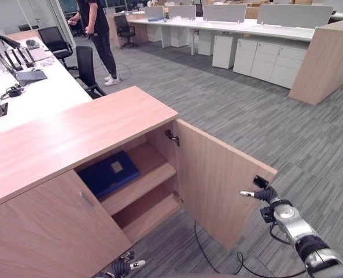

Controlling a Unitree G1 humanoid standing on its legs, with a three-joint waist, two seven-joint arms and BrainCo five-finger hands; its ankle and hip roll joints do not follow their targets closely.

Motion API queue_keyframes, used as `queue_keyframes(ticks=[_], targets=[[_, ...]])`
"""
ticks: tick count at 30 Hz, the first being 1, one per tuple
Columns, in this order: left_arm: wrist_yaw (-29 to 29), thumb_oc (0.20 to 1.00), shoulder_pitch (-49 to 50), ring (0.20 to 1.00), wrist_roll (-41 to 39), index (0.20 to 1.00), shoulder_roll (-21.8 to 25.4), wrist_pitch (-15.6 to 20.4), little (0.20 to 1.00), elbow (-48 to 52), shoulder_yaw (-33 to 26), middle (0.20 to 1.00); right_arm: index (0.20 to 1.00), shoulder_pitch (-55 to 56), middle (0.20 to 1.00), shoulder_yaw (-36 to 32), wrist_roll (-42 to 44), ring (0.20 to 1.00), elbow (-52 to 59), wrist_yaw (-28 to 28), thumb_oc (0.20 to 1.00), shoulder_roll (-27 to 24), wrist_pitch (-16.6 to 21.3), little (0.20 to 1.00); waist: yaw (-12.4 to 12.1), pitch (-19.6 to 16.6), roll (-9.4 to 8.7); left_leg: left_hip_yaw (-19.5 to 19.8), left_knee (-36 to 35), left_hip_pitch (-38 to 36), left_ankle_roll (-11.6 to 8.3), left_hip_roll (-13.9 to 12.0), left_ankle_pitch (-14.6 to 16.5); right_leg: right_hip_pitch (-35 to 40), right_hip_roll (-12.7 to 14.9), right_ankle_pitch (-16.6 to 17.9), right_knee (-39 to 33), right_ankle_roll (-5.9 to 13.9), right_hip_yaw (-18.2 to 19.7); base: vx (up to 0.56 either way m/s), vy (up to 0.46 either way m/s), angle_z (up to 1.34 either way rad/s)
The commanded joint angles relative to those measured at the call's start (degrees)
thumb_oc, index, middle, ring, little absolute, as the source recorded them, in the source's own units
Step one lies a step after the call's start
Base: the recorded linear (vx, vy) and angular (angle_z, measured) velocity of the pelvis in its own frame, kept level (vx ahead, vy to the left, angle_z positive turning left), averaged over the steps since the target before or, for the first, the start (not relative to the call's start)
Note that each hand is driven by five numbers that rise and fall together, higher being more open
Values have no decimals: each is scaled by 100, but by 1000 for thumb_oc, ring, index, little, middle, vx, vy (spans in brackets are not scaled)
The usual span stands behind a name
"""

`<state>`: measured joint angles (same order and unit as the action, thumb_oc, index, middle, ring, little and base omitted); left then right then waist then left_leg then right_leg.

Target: Put the empty folder in the office cabinet

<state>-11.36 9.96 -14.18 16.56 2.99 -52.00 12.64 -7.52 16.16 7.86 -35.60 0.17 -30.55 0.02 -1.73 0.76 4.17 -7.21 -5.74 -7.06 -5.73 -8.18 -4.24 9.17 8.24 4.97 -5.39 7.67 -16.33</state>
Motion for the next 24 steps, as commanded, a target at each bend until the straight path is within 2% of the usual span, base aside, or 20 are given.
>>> queue_keyframes(ticks=[1, 4, 8, 10, 11, 12, 13, 14, 15, 16, 18, 19, 20, 21, 23, 24], targets=[[109, 1000, -444, 1000, 247, 1000, 146, 216, 1000, -79, -94, 1000, 1000, -385, 1000, 568, 9, 1000, 638, 583, 1000, 857, 447, 1000, -219, 409, -340, 17, 101, -119, -121, 65, 334, 100, 231, -592, 112, 226, -99, 0, -17, 4], [158, 1000, -376, 1000, 320, 1000, 97, 241, 1000, -203, -262, 1000, 1000, 134, 1000, 675, -97, 1000, 1112, 809, 1000, 827, 472, 1000, -222, 433, -341, 61, 110, -79, -146, 38, 308, 102, 222, -617, 115, 218, -158, -6, -33, 5], [223, 1000, -368, 1000, 309, 1000, 57, 249, 1000, -406, -394, 1000, 1000, 289, 1000, 889, -181, 1000, 1386, 949, 1000, 852, 512, 1000, -265, 483, -343, 145, 139, 4, -186, 1, 266, 81, 211, -632, 110, 208, -224, -18, -35, 6], [282, 1000, -408, 1000, 296, 1000, 58, 256, 1000, -572, -474, 1000, 1000, 258, 1000, 1074, -149, 1000, 1552, 1027, 1000, 861, 546, 1000, -343, 544, -358, 246, 177, 94, -219, -27, 224, 52, 199, -640, 107, 194, -269, -68, -54, 16], [356, 1000, -468, 1000, 263, 1000, 83, 278, 1000, -693, -508, 1000, 1000, 99, 1000, 1257, -45, 1000, 1671, 1041, 1000, 874, 584, 1000, -468, 661, -369, 406, 255, 315, -278, -42, 119, -6, 194, -651, 101, 191, -352, -77, -34, 21], [356, 1000, -469, 1000, 263, 1000, 83, 278, 1000, -694, -509, 1000, 1000, 97, 1000, 1258, -45, 1000, 1670, 1041, 1000, 874, 584, 1000, -463, 659, -370, 412, 259, 322, -278, -41, 120, -8, 194, -651, 101, 191, -358, -165, -66, 27], [415, 1000, -565, 1000, 149, 1000, 97, 271, 1000, -763, -565, 1000, 1000, -131, 1000, 1460, 81, 1000, 1760, 1057, 1000, 929, 628, 1000, -607, 744, -394, 653, 340, 582, -355, -35, 80, -74, 228, -630, 77, 183, -475, -88, -33, 29], [415, 1000, -566, 1000, 149, 1000, 98, 271, 1000, -764, -567, 1000, 1000, -133, 1000, 1462, 81, 1000, 1759, 1057, 1000, 930, 629, 1000, -598, 740, -396, 662, 345, 592, -355, -33, 81, -76, 228, -631, 77, 183, -484, -144, -32, 25], [476, 1000, -616, 1000, 60, 1000, 95, 285, 1000, -822, -589, 1000, 1000, -277, 1000, 1551, 147, 1000, 1868, 1016, 1000, 932, 662, 1000, -729, 817, -412, 665, 539, 826, -395, -75, 66, -89, 288, -633, 63, 194, -655, -109, 34, 54], [486, 1000, -687, 1000, 45, 1000, 74, 268, 1000, -821, -552, 1000, 1000, -377, 1000, 1573, 166, 1000, 1936, 984, 1000, 864, 679, 1000, -701, 871, -427, 435, 801, 1054, -407, -149, 49, -56, 370, -629, 59, 195, -903, -152, 89, 65], [453, 1000, -796, 1000, 92, 1000, 41, 236, 1000, -810, -489, 1000, 1000, -512, 1000, 1624, 101, 1000, 1926, 899, 1000, 839, 687, 1000, -470, 848, -440, -946, 1072, 1074, -368, -577, 8, -55, 521, -609, 88, 187, -1319, -116, 149, 126], [438, 1000, -786, 1000, 138, 1000, 56, 224, 1000, -784, -482, 1000, 1000, -559, 1000, 1616, 32, 1000, 1922, 853, 1000, 824, 673, 1000, -329, 784, -432, -1670, 1166, 931, -415, -815, 57, 14, 524, -719, 98, 191, -1444, -73, 144, 218], [415, 1000, -716, 1000, 213, 1000, 72, 209, 1000, -785, -491, 1000, 1000, -583, 1000, 1608, -12, 1000, 1916, 846, 1000, 845, 653, 1000, -269, 731, -396, -2119, 1155, 788, -402, -906, 88, 47, 499, -746, 113, 161, -1546, 29, 140, 193], [393, 1000, -640, 1000, 275, 1000, 69, 204, 1000, -805, -501, 1000, 1000, -562, 1000, 1547, -6, 1000, 1958, 829, 1000, 879, 630, 1000, -289, 681, -365, -2198, 1137, 766, -383, -871, 58, 118, 458, -753, 124, 143, -1565, 68, 128, 147], [394, 1000, -512, 1000, 413, 1000, 90, 167, 1000, -929, -570, 1000, 1000, -481, 1000, 1249, 312, 1000, 1932, 720, 1000, 993, 545, 1000, -398, 550, -353, -2036, 930, 744, -315, -685, 81, 258, 459, -757, 255, 146, -1694, 121, 144, 127], [395, 1000, -517, 1000, 417, 1000, 98, 171, 1000, -934, -560, 1000, 1000, -483, 1000, 1239, 327, 1000, 1924, 721, 1000, 998, 546, 1000, -392, 547, -365, -2019, 923, 749, -307, -671, 81, 256, 473, -767, 272, 154, -1711, 84, 165, 178]])
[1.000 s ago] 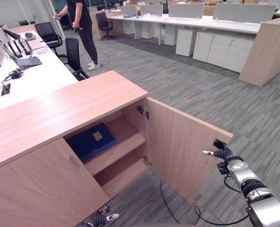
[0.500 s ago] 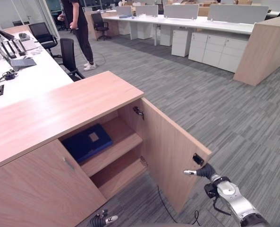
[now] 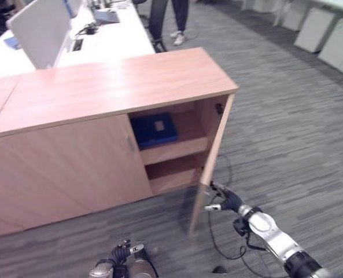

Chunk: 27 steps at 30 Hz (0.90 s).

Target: Put the empty folder in the office cabinet

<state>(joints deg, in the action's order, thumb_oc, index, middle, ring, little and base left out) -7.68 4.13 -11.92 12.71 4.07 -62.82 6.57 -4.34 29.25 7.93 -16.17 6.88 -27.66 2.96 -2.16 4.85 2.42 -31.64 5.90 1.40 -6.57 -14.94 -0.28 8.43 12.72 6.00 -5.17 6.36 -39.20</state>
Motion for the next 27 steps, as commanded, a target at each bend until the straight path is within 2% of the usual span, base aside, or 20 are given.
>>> queue_keyframes(ticks=[1, 2, 3, 4, 5, 6, 7, 8, 10, 11, 12, 13, 14, 16, 24, 27], targets=[[-3, 1000, 47, 1000, 261, 1000, 512, 8, 1000, 6, 1, 1000, 1000, -857, 1000, -378, 574, 1000, -205, -166, 1000, 837, 276, 1000, -498, 105, -273, 539, -227, -6, -123, 107, -280, 362, 136, -906, 590, 288, 419, 71, 204, 161], [-37, 1000, 37, 1000, 317, 1000, 603, -24, 1000, 44, -4, 1000, 1000, -1045, 1000, -708, 673, 1000, -483, -360, 1000, 921, 321, 1000, -641, 140, -380, 677, -175, 50, 78, 267, -107, 180, 385, -995, 1329, 392, 302, 102, 246, 130], [-51, 1000, 47, 1000, 335, 1000, 651, -19, 1000, 78, 4, 1000, 1000, -1114, 1000, -878, 723, 1000, -587, -461, 1000, 916, 336, 1000, -669, 165, -378, 732, -170, 19, 161, 312, -17, 38, 522, -937, 1719, 453, 294, 65, 181, 114], [-53, 1000, 34, 1000, 334, 1000, 660, -23, 1000, 83, 12, 1000, 1000, -1132, 1000, -893, 725, 1000, -606, -460, 1000, 921, 345, 1000, -679, 170, -403, 728, -162, 30, 186, 349, 7, -9, 590, -969, 1813, 481, 311, 117, 176, 89], [-72, 1000, 71, 1000, 360, 1000, 756, -24, 1000, 140, 31, 1000, 1000, -1368, 1000, -1206, 798, 1000, -1007, -649, 1000, 923, 323, 1000, -708, 239, -379, 838, -123, -25, 337, 469, 189, -266, 918, -606, 2685, 743, 404, 94, 161, 68], [-56, 1000, 44, 1000, 296, 1000, 842, -31, 1000, 215, 48, 1000, 1000, -1537, 1000, -1380, 864, 1000, -1227, -775, 1000, 916, 332, 1000, -715, 354, -369, 937, -103, -61, 403, 526, 234, -617, 1074, -352, 3241, 864, 706, 42, 157, 64], [-36, 1000, 36, 1000, 308, 1000, 910, -13, 1000, 223, 70, 1000, 1000, -1604, 1000, -1535, 870, 1000, -1406, -893, 1000, 853, 344, 1000, -736, 396, -307, 968, -131, -16, 467, 466, 108, -784, 943, -276, 3362, 864, 860, -21, 45, 63], [-35, 1000, -1, 1000, 248, 1000, 933, -15, 1000, 253, 102, 1000, 1000, -1652, 1000, -1705, 967, 1000, -1552, -994, 1000, 805, 339, 1000, -695, 410, -294, 1171, -208, -42, 463, 489, 105, -901, 732, -428, 3286, 864, 1262, 22, 6, 63], [-56, 1000, -55, 1000, 90, 1000, 980, -2, 1000, 252, 166, 1000, 1000, -1740, 1000, -1996, 1250, 1000, -2021, -1162, 1000, 575, 371, 1000, -628, 397, -277, 1607, -381, -134, 394, 601, 86, -883, 441, -862, 2567, 789, 1812, 177, -84, 57], [-77, 1000, -86, 1000, 41, 1000, 1044, 9, 1000, 243, 188, 1000, 1000, -1813, 1000, -2133, 1331, 1000, -2209, -1226, 1000, 379, 370, 1000, -595, 387, -293, 1802, -409, -165, 337, 639, 108, -800, 420, -929, 2040, 708, 2006, 146, -115, 76], [-77, 1000, -94, 1000, 39, 1000, 1043, 9, 1000, 242, 190, 1000, 1000, -1822, 1000, -2136, 1334, 1000, -2217, -1222, 1000, 375, 375, 1000, -591, 385, -281, 1811, -410, -150, 335, 624, 91, -789, 398, -897, 1997, 698, 1990, 182, -205, 133], [-82, 1000, -209, 1000, -26, 1000, 1162, -12, 1000, 207, 269, 1000, 1000, -1979, 1000, -2321, 1495, 1000, -2582, -1344, 1000, 117, 396, 1000, -581, 368, -335, 2029, -448, -224, 213, 652, 147, -710, 479, -776, 1293, 647, 2103, 130, -173, 112], [-98, 1000, -205, 1000, 52, 1000, 1216, 26, 1000, 224, 308, 1000, 1000, -2047, 1000, -2500, 1538, 1000, -2791, -1323, 1000, -1, 346, 1000, -567, 343, -369, 2166, -451, -224, 178, 677, 137, -648, 489, -719, 1190, 693, 2135, 175, -216, 86], [-139, 1000, -197, 1000, 93, 1000, 1236, 23, 1000, 217, 341, 1000, 1000, -2238, 1000, -2664, 1690, 1000, -3149, -1399, 1000, -197, 344, 1000, -598, 202, -448, 2194, -491, -246, 166, 712, 138, -513, 493, -583, 1013, 695, 2047, 128, -143, 66], [-243, 1000, 116, 1000, -21, 1000, 1159, -20, 1000, 344, 378, 1000, 1000, -2743, 1000, -2942, 1875, 1000, -4074, -1422, 1000, -1062, 293, 1000, -684, 14, -339, 2360, -659, -447, -41, 582, -5, 40, 210, -573, 456, 624, 1724, 90, -114, 29], [-293, 1000, 234, 1000, -31, 1000, 1124, -36, 1000, 425, 433, 1000, 1000, -2964, 1000, -2827, 1815, 1000, -4332, -1371, 1000, -1318, 255, 1000, -711, -29, -282, 2360, -759, -524, -128, 501, -83, 185, 105, -593, 273, 591, 1623, 41, -110, -1]])
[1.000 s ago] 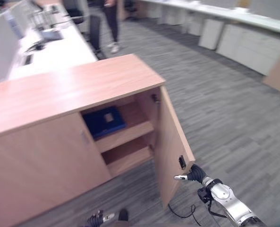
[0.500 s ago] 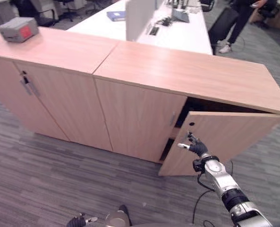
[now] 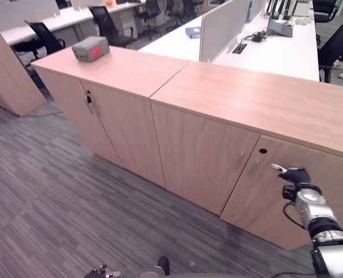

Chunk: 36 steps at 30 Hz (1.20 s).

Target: Put the empty folder in the office cabinet

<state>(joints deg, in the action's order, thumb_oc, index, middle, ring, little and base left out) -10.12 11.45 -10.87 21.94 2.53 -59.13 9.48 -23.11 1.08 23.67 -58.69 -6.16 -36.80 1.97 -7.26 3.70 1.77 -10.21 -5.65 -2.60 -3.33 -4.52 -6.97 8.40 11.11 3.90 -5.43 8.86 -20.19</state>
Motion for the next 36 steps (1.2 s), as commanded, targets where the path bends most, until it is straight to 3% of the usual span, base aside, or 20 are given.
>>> queue_keyframes(ticks=[1, 7, 11, 17, 22, 28, 36], targets=[[-72, 1000, -439, 1000, -183, 1000, 175, 105, 1000, 89, 162, 1000, 1000, -1210, 1000, 37, 227, 1000, -218, -40, 1000, -531, 344, 1000, -210, 71, -183, 216, 359, -151, -500, -590, 536, 232, 211, -412, 240, 311, -304, 21, -96, 0], [-106, 1000, -399, 1000, -259, 1000, 82, 86, 1000, 98, 266, 1000, 1000, -1656, 1000, 363, 119, 1000, -701, 53, 1000, -712, 283, 1000, -190, 55, -66, 227, 224, -262, -608, -701, 428, 329, 86, -454, 97, 246, -343, 2, -67, -1], [-109, 1000, -411, 1000, -253, 1000, 47, 79, 1000, -88, 219, 1000, 1000, -1608, 1000, 474, 94, 1000, -564, 107, 1000, -551, 295, 1000, -124, 43, -6, 166, 189, -322, -632, -730, 407, 332, 69, -454, 67, 235, -314, -1, -2, -1], [10, 1000, -418, 1000, -304, 1000, -199, 103, 1000, -264, -116, 1000, 1000, -41, 1000, 343, 2, 1000, 1440, 185, 1000, 601, 482, 1000, 182, 80, 72, -25, 181, -397, -595, -736, 464, 203, 96, -405, 91, 220, -127, -7, 31, -13], [-48, 1000, -452, 1000, 25, 1000, -372, 154, 1000, -350, -479, 1000, 1000, 2297, 1000, 449, -1093, 1000, 2594, 691, 1000, 1432, 354, 1000, 596, 109, 67, -221, 162, -478, -544, -694, 570, 43, 203, -303, 120, 261, 91, -22, 83, -20], [-14, 1000, -528, 1000, 46, 1000, -320, 172, 1000, -394, -520, 1000, 1000, 2762, 1000, 960, -1725, 1000, 1437, 940, 1000, 1814, 137, 1000, 825, 161, -27, -500, 168, -568, -481, -623, 656, -166, 285, -141, 167, 327, 366, -45, 67, -36], [76, 1000, -478, 1000, 42, 1000, -403, 225, 1000, -301, -334, 1000, 1000, 2565, 1000, 996, -1667, 1000, 455, 929, 1000, 1964, 68, 1000, 811, 199, -101, -621, 179, -638, -425, -556, 707, -216, 376, -40, 165, 377, 441, -20, 34, -14]])
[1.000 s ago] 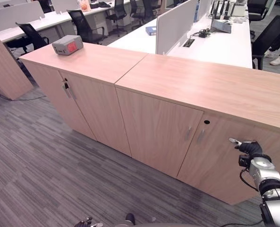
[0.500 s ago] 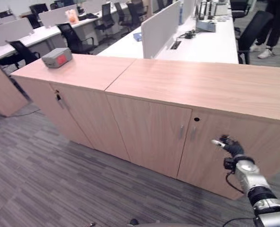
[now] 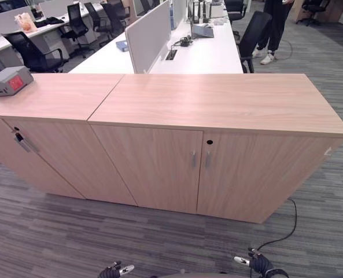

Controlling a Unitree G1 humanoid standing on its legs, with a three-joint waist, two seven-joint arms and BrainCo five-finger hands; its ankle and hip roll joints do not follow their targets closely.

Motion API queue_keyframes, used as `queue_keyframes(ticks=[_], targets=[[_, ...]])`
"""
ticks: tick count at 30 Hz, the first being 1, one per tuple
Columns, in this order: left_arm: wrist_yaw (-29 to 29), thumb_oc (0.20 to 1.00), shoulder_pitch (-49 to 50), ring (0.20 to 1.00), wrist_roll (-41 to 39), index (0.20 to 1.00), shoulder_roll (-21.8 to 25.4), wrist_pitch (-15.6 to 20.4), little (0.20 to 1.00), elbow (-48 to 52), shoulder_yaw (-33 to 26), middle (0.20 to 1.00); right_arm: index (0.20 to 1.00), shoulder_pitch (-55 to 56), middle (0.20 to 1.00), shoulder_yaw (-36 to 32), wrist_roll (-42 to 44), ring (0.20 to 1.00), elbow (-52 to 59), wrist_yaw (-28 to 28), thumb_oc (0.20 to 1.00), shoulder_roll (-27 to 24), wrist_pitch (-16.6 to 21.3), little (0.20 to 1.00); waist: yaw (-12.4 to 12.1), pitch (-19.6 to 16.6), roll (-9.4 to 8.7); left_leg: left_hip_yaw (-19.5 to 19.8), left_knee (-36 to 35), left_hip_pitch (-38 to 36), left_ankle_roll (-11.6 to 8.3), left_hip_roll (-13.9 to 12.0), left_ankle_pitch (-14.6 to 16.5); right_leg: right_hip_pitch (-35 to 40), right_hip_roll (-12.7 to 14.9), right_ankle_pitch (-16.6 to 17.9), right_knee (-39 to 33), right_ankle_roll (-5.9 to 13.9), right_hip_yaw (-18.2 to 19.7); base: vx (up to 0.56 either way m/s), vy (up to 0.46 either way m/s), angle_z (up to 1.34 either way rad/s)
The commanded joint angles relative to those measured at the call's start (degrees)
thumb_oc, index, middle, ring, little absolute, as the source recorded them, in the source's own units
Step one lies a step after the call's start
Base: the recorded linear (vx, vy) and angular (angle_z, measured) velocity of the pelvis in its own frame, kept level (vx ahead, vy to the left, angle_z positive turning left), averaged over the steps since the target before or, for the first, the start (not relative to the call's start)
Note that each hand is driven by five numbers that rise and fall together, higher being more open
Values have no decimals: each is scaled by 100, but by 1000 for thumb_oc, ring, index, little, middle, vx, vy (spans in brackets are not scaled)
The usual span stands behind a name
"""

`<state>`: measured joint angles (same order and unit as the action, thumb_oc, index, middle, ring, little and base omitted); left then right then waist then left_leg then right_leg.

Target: Put the empty folder in the office cabinet

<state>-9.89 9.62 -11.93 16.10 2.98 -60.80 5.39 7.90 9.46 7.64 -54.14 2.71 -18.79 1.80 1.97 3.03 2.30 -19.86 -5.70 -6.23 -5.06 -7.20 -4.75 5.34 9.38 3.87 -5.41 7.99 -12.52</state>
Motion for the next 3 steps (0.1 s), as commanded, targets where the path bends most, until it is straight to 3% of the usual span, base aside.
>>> queue_keyframes(ticks=[1, 3], targets=[[61, 1000, -303, 1000, 154, 1000, 174, 183, 1000, -138, 91, 1000, 1000, -571, 1000, 156, -38, 1000, -67, 35, 1000, 162, 88, 1000, -115, 267, -162, 337, 182, -282, -245, -274, 492, 90, 559, -26, 160, 469, -325, -6, 26, -8], [77, 1000, -310, 1000, 162, 1000, 164, 188, 1000, -152, 107, 1000, 1000, -630, 1000, 165, -20, 1000, -123, 24, 1000, 154, 88, 1000, -124, 273, -176, 325, 175, -291, -237, -259, 497, 91, 591, 1, 154, 483, -336, -2, 11, -2]])
